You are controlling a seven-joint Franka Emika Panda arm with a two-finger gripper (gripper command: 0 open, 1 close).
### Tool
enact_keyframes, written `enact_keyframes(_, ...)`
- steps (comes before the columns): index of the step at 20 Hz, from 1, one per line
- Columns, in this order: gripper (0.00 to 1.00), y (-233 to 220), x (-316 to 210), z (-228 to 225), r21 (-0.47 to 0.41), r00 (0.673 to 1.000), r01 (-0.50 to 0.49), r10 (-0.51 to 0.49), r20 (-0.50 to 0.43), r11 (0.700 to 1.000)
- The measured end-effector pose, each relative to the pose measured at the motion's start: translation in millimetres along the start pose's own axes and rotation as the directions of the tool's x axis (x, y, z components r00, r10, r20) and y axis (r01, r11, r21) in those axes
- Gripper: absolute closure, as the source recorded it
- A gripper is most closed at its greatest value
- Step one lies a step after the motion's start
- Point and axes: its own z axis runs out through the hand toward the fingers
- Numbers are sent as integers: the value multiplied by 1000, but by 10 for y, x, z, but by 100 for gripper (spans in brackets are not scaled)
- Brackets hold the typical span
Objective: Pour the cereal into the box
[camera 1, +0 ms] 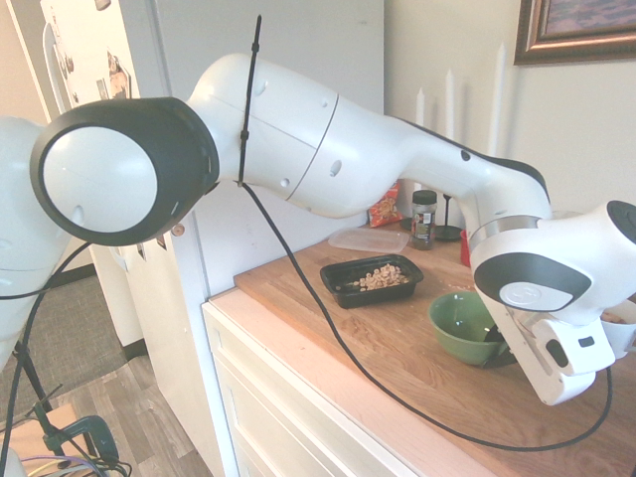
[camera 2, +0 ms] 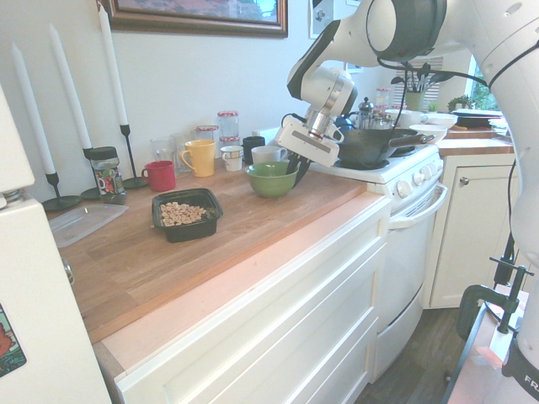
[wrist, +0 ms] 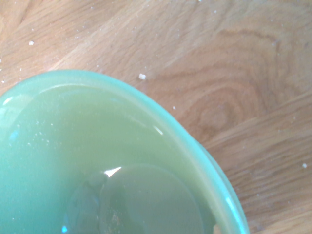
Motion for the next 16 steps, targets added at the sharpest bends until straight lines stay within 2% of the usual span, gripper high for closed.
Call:
enact_keyframes(8,0,-25,-9,-45,-21,1000,22,-23,-17,1000)
enact_keyframes(12,0,-261,-230,-271,-138,984,125,-140,-108,983)
enact_keyframes(16,0,-603,-592,-409,-243,942,213,-265,-205,946)
